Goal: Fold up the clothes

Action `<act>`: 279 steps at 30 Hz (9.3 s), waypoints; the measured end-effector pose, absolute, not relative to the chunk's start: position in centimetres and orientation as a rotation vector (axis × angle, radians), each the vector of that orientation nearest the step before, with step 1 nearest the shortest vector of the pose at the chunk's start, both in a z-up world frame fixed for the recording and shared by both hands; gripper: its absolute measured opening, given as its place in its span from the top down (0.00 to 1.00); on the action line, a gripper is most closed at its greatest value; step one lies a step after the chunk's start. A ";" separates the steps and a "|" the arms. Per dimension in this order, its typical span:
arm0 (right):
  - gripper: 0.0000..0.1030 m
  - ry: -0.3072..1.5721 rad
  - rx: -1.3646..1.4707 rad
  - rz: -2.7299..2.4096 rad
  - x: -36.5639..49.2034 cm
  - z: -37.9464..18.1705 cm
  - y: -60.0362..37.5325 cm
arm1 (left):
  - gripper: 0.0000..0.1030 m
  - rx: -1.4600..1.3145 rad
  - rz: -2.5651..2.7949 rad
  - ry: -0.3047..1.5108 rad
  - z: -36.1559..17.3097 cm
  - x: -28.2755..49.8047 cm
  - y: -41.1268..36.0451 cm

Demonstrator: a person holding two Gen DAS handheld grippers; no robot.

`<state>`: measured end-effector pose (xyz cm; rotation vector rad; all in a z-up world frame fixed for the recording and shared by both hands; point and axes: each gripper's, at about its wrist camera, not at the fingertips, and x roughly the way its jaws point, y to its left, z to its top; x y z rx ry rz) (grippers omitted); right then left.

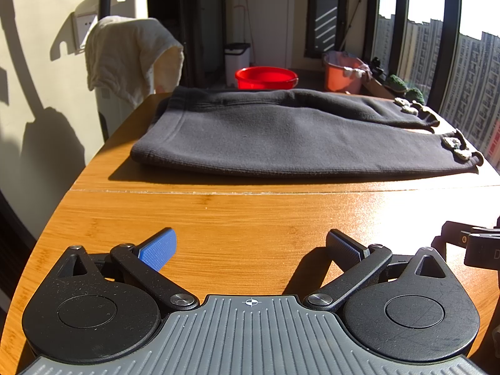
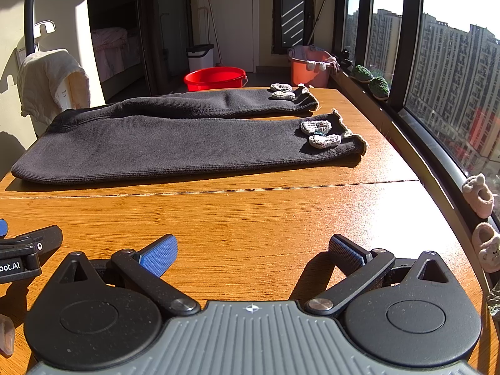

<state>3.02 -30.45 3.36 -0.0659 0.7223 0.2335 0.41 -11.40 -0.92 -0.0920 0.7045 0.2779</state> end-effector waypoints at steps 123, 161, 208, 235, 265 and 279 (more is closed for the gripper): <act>0.93 0.737 0.100 0.361 31.3 4.6 -35.9 | 0.42 -0.126 0.195 0.759 0.6 18.3 3.0; 0.89 0.543 0.137 0.362 7.8 9.9 -45.3 | 0.15 -0.354 -0.041 0.627 1.8 1.0 -4.1; 0.47 0.625 0.518 0.290 7.9 2.8 -45.3 | 0.00 -0.061 -0.099 0.657 -1.0 6.6 -21.5; 0.75 0.593 0.347 0.324 8.7 3.1 -41.9 | 0.00 -0.080 -0.110 0.638 -1.3 6.0 -21.0; 0.74 0.581 0.128 0.349 9.4 7.2 -41.3 | 0.53 -0.121 -0.207 0.760 0.0 15.1 -21.6; 0.94 0.493 -0.001 0.497 6.6 7.2 -36.6 | 0.53 -0.295 -0.218 0.749 0.3 14.4 -17.6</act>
